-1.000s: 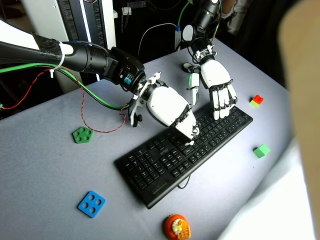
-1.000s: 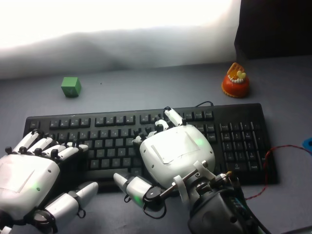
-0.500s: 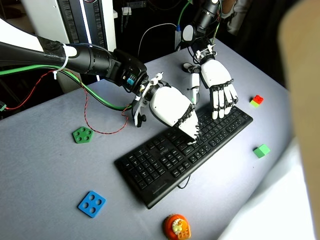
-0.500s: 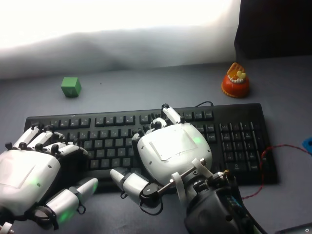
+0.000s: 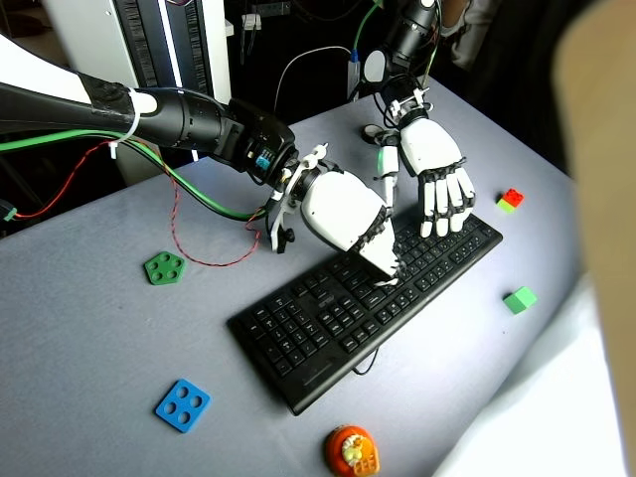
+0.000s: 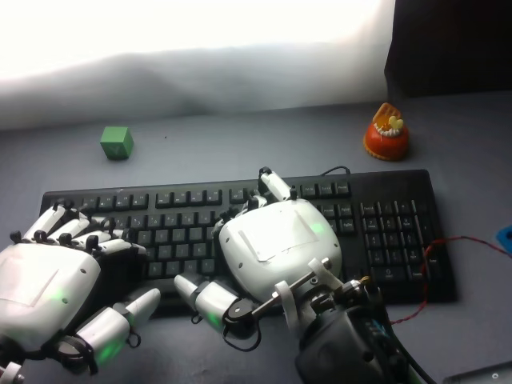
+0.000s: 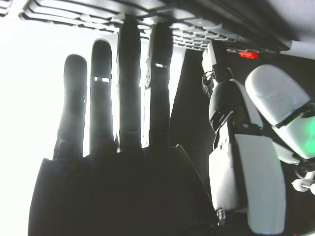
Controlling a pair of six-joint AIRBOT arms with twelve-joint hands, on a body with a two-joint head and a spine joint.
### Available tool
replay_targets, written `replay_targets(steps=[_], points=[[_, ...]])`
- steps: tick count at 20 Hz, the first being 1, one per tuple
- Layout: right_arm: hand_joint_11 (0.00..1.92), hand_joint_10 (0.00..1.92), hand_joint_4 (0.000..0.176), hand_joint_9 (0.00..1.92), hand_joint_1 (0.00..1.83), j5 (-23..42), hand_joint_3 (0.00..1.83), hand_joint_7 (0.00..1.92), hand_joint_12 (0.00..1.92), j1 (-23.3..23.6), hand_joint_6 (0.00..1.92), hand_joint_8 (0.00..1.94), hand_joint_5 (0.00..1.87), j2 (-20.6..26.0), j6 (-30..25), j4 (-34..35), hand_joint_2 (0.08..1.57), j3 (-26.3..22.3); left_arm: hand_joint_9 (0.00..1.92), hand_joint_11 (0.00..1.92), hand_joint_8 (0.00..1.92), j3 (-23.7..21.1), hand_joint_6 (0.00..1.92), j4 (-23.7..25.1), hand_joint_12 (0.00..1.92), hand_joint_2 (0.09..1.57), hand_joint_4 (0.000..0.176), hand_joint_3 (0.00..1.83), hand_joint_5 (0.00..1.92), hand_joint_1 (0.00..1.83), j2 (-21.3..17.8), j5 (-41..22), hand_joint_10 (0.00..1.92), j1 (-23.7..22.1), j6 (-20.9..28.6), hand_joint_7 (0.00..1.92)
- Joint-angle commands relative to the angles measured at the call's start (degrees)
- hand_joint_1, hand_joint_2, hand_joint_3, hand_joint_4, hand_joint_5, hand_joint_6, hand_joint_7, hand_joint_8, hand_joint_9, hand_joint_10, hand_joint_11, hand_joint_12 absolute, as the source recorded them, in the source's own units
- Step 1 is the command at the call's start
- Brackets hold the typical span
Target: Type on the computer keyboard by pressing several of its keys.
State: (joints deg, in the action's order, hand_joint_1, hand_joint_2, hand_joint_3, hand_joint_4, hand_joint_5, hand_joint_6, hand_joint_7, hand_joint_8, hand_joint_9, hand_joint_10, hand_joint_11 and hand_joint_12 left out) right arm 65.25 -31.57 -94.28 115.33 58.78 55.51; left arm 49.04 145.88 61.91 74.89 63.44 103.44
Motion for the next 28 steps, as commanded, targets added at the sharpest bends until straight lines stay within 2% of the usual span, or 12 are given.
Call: replay_targets(steps=[1, 2, 3, 4, 5, 6, 8, 9, 11, 16, 21, 28], points=[[0.11, 0.55, 0.000, 0.74, 0.23, 1.1, 0.00, 0.94, 1.48, 0.6, 0.34, 0.01, 0.61, -0.3, -0.5, -3.6, 1.21, -0.1, 0.49, 0.00, 0.01, 0.1, 0.07, 2.0, 1.07, 1.35, 0.000, 0.00, 0.46, 0.25, -0.1, 4.0, 0.30, 0.0, -0.2, 0.63], [0.18, 0.67, 0.000, 0.68, 0.22, 1.1, 0.00, 0.92, 1.54, 0.7, 0.21, 0.00, 0.60, -0.3, -0.5, -4.2, 1.21, 0.0, 0.57, 0.00, 0.01, 0.1, 0.02, 2.0, 1.24, 1.34, 0.015, 0.00, 0.38, 0.25, -0.1, 4.0, 0.32, -0.1, -0.2, 0.65], [0.14, 0.67, 0.000, 0.50, 0.19, 1.1, 0.00, 0.81, 1.58, 0.8, 0.19, 0.00, 0.70, -0.4, -0.6, -4.4, 1.22, 0.0, 0.53, 0.00, 0.00, 0.2, 0.03, 2.0, 1.31, 1.35, 0.019, 0.00, 0.41, 0.23, -0.1, 4.0, 0.29, -0.2, -0.2, 0.61], [0.03, 0.55, 0.000, 0.37, 0.20, 1.1, 0.00, 0.73, 1.57, 0.9, 0.21, 0.00, 0.87, -0.4, -0.6, -4.4, 1.21, 0.0, 0.42, 0.00, 0.00, 0.2, 0.12, 2.0, 1.29, 1.35, 0.000, 0.00, 0.61, 0.25, -0.1, 4.0, 0.24, -0.3, -0.2, 0.59], [0.00, 0.43, 0.000, 0.36, 0.21, 1.1, 0.00, 0.71, 1.51, 0.8, 0.20, 0.00, 0.97, -0.5, -0.6, -4.4, 1.21, 0.1, 0.37, 0.00, 0.00, 0.2, 0.18, 2.0, 1.28, 1.36, 0.000, 0.00, 0.77, 0.26, -0.1, 4.0, 0.22, -0.3, -0.2, 0.59], [0.00, 0.33, 0.000, 0.41, 0.22, 1.1, 0.00, 0.74, 1.42, 0.7, 0.19, 0.00, 1.05, -0.5, -0.6, -4.4, 1.20, 0.1, 0.33, 0.00, 0.00, 0.2, 0.23, 2.0, 1.15, 1.35, 0.000, 0.00, 0.87, 0.30, -0.2, 4.0, 0.21, -0.3, -0.2, 0.58], [0.00, 0.32, 0.000, 0.62, 0.21, 1.1, 0.00, 0.84, 1.44, 0.5, 0.14, 0.01, 0.96, -0.5, -0.5, -4.4, 1.21, 0.1, 0.38, 0.00, 0.01, 0.2, 0.19, 2.0, 1.08, 1.36, 0.000, 0.00, 0.75, 0.29, -0.3, 4.0, 0.25, -0.3, -0.2, 0.60], [0.07, 0.39, 0.000, 0.70, 0.21, 1.3, 0.00, 0.87, 1.50, 0.5, 0.13, 0.01, 0.89, -0.4, -0.4, -4.4, 1.21, 0.1, 0.47, 0.00, 0.01, 0.3, 0.13, 2.0, 1.22, 1.36, 0.000, 0.00, 0.61, 0.28, -0.3, 4.0, 0.30, -0.3, -0.2, 0.62], [0.17, 0.56, 0.000, 0.71, 0.21, 1.6, 0.00, 0.88, 1.53, 0.6, 0.13, 0.00, 0.79, -0.4, -0.3, -4.4, 1.22, 0.1, 0.52, 0.00, 0.01, 0.3, 0.06, 2.0, 1.37, 1.36, 0.000, 0.00, 0.46, 0.28, -0.3, 4.0, 0.33, -0.3, -0.2, 0.62], [0.25, 0.70, 0.000, 0.67, 0.24, 4.0, 0.00, 0.88, 1.58, 0.6, 0.13, 0.00, 0.77, -0.4, 0.4, -4.4, 1.22, 0.0, 0.50, 0.00, 0.00, 0.3, 0.04, 2.0, 1.47, 1.36, 0.000, 0.00, 0.47, 0.33, -0.4, 4.0, 0.40, -0.4, -0.1, 0.61], [0.23, 0.73, 0.000, 0.65, 0.22, 7.3, 0.00, 0.86, 1.59, 1.7, 0.13, 0.00, 0.76, 0.7, 1.4, -2.8, 1.23, -0.8, 0.47, 0.00, 0.00, 0.9, 0.03, 2.0, 1.45, 1.37, 0.000, 0.00, 0.45, 0.30, 0.2, 8.5, 0.42, -1.6, -0.1, 0.60], [0.22, 0.74, 0.000, 0.64, 0.21, 10.9, 0.00, 0.86, 1.58, 3.1, 0.14, 0.00, 0.76, 4.3, 3.1, -2.0, 1.23, -3.9, 0.43, 0.00, 0.00, 3.0, 0.01, 1.8, 1.42, 1.37, 0.000, 0.00, 0.42, 0.30, 2.2, 11.3, 0.43, -4.3, -0.1, 0.57]])
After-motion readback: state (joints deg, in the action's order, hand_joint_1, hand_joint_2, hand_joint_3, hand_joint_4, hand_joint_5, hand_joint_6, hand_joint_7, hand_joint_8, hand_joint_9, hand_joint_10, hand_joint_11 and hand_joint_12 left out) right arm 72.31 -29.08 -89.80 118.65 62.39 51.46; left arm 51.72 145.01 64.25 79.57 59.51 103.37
